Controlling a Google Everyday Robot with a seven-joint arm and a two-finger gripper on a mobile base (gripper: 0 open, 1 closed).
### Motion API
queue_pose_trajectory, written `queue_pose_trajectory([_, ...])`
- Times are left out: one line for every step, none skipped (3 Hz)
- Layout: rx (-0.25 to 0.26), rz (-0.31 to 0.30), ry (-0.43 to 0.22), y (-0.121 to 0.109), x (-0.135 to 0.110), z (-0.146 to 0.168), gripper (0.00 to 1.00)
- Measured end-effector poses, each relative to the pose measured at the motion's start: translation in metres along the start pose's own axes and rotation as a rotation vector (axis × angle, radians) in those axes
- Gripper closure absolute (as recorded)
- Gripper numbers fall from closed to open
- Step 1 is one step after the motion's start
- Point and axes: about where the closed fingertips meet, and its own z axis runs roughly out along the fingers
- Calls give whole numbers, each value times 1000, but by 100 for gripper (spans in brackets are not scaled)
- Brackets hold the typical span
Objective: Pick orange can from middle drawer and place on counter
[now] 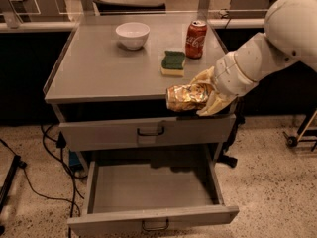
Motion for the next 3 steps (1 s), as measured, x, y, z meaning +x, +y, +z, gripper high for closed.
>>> queue_pose_trajectory([0,-8,-1,-4,-3,1,100])
queue_pose_trajectory([5,-51,-4,-28,-17,4,100])
queue_pose_trajectory([2,-94,-21,-61,-38,16,100])
